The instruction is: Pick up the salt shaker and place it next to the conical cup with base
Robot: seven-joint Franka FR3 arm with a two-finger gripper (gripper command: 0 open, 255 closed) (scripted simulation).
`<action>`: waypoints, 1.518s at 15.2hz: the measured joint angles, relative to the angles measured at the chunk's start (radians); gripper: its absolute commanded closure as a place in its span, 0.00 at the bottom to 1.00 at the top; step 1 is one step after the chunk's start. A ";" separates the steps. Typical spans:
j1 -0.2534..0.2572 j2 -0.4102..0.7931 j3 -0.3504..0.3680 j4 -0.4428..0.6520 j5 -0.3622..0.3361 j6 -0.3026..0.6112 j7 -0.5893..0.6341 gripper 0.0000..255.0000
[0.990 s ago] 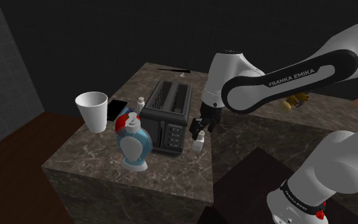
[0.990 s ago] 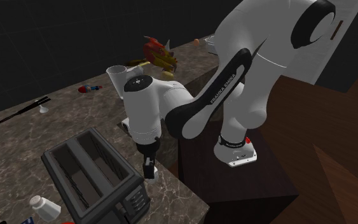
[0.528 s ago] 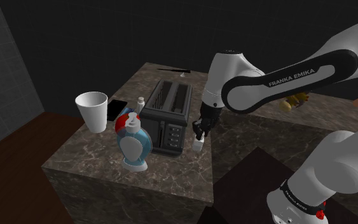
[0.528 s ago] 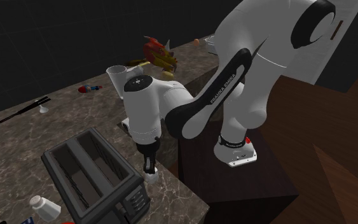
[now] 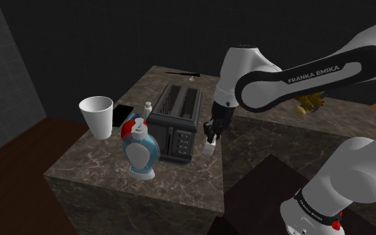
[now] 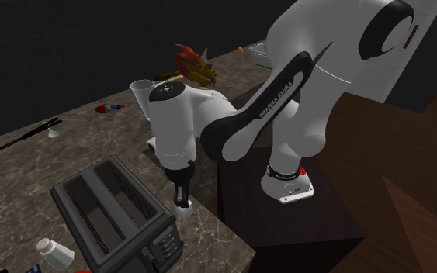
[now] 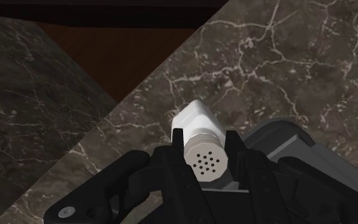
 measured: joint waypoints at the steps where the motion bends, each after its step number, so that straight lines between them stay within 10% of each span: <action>1: 0.000 -0.005 -0.002 0.009 -0.001 -0.014 0.000 1.00; 23: -0.002 -0.104 -0.046 0.229 -0.012 -0.331 0.002 1.00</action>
